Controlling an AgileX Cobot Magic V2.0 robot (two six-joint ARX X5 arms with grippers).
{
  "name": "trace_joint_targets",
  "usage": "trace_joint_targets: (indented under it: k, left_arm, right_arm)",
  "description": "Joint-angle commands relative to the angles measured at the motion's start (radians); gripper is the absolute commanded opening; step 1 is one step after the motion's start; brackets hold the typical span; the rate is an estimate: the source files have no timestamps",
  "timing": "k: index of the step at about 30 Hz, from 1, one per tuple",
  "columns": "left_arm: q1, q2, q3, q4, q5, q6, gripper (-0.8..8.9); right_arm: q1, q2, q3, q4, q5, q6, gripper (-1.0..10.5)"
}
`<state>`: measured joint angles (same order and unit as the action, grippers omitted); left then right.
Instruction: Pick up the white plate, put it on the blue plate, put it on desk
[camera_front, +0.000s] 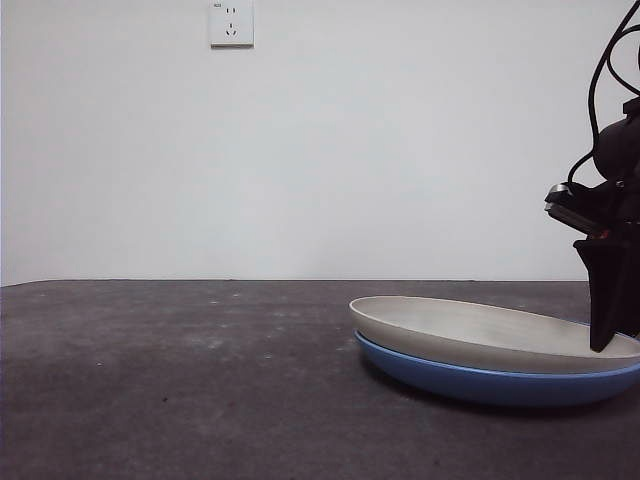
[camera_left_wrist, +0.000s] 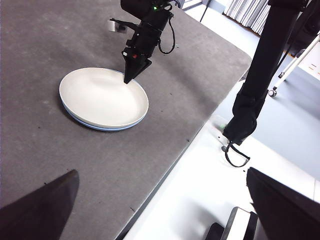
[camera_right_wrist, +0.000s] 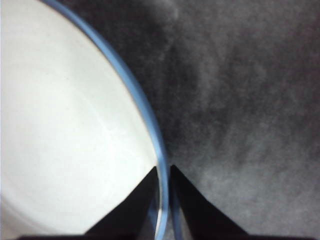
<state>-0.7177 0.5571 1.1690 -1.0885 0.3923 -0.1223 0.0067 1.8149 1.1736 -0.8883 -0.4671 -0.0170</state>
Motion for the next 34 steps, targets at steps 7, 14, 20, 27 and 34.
trace_joint_targets:
  k: [7,14,20,27,34]
  left_arm:
    - [-0.006,0.003,0.014,0.012,0.005,0.003,6.03]
    - [-0.006,0.003,0.014,0.014,0.005,0.007,6.03]
    - [-0.006,0.003,0.014,0.014,0.005,0.01,6.03]
    - [-0.006,0.003,0.014,0.012,0.005,0.008,6.03]
    - [-0.006,0.003,0.014,0.012,0.005,0.009,6.03]
  right_arm:
    - [0.032,-0.002,0.112,-0.048,-0.034,0.064,0.1]
    - [0.146,0.0,0.175,-0.046,-0.033,0.141,0.1]
    - [0.241,0.024,0.175,0.031,-0.035,0.215,0.1]
    - [0.296,0.099,0.177,0.099,-0.06,0.273,0.1]
    - [0.314,0.163,0.177,0.119,-0.051,0.279,0.1]
